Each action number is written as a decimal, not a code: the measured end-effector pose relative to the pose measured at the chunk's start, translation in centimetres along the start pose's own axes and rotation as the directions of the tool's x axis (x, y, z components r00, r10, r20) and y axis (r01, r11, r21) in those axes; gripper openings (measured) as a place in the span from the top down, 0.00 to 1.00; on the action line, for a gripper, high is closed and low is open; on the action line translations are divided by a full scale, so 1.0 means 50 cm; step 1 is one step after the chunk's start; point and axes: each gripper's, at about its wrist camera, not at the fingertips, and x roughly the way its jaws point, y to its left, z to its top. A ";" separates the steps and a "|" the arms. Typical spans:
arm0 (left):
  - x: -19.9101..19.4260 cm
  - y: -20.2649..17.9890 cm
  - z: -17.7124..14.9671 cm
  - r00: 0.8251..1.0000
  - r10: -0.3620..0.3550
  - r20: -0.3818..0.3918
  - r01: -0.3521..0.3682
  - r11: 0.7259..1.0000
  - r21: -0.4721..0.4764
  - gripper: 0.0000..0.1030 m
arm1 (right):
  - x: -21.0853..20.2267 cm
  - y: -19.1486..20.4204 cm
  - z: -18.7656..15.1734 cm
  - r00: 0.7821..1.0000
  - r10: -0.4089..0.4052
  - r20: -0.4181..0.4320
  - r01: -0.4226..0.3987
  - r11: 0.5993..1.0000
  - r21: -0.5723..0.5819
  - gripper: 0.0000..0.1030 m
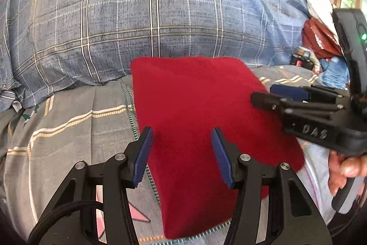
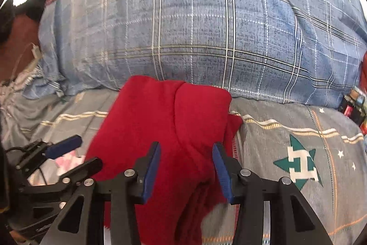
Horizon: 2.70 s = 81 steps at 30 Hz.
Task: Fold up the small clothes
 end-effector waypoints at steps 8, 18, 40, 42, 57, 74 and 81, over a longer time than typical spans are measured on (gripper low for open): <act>0.027 -0.006 -0.002 1.000 0.011 -0.006 -0.011 1.000 0.015 0.42 | 0.075 -0.051 -0.045 0.998 0.037 -0.053 -0.032 0.996 0.088 0.59; 0.025 -0.005 -0.004 1.000 0.017 -0.014 -0.017 1.000 0.008 0.42 | 0.020 -0.069 -0.044 0.997 0.072 -0.001 -0.071 0.986 0.152 0.53; 0.094 0.100 0.013 0.949 -0.307 -0.066 0.268 0.901 -0.341 0.25 | 0.123 -0.108 -0.026 0.947 0.321 0.014 -0.313 0.914 0.259 0.43; 0.089 0.106 0.017 0.946 -0.318 -0.061 0.281 0.899 -0.336 0.34 | 0.113 -0.100 -0.019 0.953 0.302 0.021 -0.298 0.923 0.242 0.56; -0.170 0.152 -0.104 0.969 -0.234 -0.074 0.205 0.937 -0.282 0.43 | -0.057 0.047 -0.081 0.879 0.476 0.028 -0.470 0.854 0.224 0.57; -0.196 0.108 -0.169 0.998 0.057 -0.041 -0.062 0.989 -0.132 0.43 | -0.059 0.214 -0.143 0.981 0.165 -0.098 -0.180 0.969 -0.168 0.60; -0.229 0.084 -0.178 0.993 0.118 -0.008 -0.118 0.987 -0.109 0.43 | -0.071 0.211 -0.167 0.992 0.118 -0.040 -0.122 0.981 -0.148 0.55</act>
